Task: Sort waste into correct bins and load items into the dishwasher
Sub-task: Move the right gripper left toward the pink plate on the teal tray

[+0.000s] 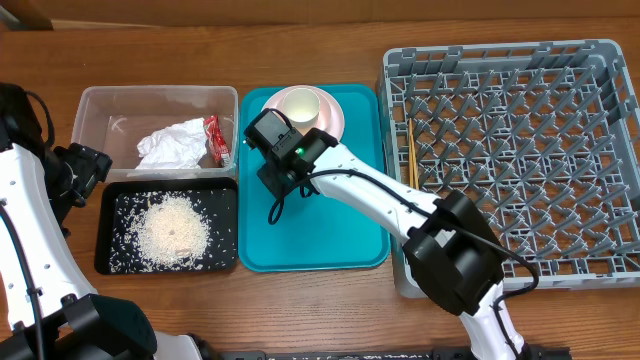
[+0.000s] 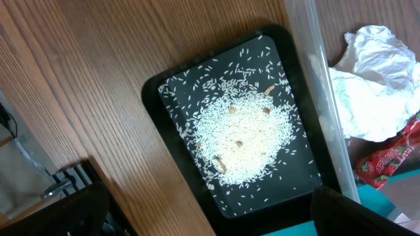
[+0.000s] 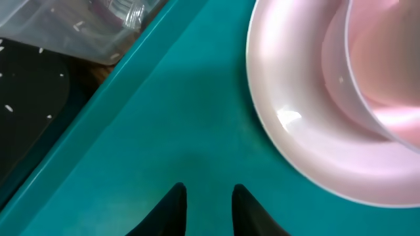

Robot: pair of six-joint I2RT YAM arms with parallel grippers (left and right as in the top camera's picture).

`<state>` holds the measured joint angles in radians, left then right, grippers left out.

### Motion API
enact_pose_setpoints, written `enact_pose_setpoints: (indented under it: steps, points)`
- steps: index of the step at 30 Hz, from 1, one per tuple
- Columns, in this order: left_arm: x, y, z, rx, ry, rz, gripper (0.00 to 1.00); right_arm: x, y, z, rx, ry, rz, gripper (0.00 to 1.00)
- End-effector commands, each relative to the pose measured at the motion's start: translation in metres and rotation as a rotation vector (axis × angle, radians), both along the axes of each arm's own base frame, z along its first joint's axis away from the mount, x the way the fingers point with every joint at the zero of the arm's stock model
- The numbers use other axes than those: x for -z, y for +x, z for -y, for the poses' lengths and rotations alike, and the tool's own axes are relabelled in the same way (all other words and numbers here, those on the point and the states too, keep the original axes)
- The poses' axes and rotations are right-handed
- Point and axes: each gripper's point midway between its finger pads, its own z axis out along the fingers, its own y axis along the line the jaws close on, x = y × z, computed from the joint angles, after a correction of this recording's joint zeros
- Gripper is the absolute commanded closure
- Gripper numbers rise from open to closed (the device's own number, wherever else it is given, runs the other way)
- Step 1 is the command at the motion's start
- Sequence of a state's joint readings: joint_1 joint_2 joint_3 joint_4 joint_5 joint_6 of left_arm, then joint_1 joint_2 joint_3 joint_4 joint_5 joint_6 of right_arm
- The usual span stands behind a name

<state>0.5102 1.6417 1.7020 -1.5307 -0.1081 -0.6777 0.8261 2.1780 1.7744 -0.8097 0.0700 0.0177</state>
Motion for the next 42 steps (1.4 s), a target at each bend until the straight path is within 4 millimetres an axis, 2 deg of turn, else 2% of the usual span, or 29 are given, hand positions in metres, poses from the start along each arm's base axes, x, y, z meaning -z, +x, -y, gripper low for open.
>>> enact_pose_setpoints:
  steps: [1,7,11,23,33,37,42]
  points:
    - [-0.01,0.003,0.0,-0.004,0.019,0.03,0.0,-0.006,0.009,-0.005,-0.071,-0.02,0.064,0.73]
    - [-0.01,0.003,0.0,-0.004,0.019,0.03,0.0,0.008,0.012,-0.006,-0.14,-0.056,0.08,0.71]
    - [-0.01,0.003,0.0,-0.004,0.019,0.03,0.0,0.022,0.022,0.002,-0.119,-0.117,0.11,0.66]
    - [-0.01,0.003,0.0,-0.004,0.019,0.03,0.0,0.03,0.044,0.025,-0.056,-0.145,0.118,0.66]
    - [-0.01,0.003,0.0,-0.004,0.019,0.03,0.0,0.031,0.043,0.026,-0.058,-0.141,0.107,0.65]
    - [-0.01,0.003,0.0,-0.004,0.019,0.03,0.0,0.033,0.037,0.025,-0.072,-0.132,0.075,0.65]
    - [-0.01,0.003,0.0,-0.004,0.019,0.03,0.0,0.038,0.027,0.034,-0.075,-0.172,0.032,0.65]
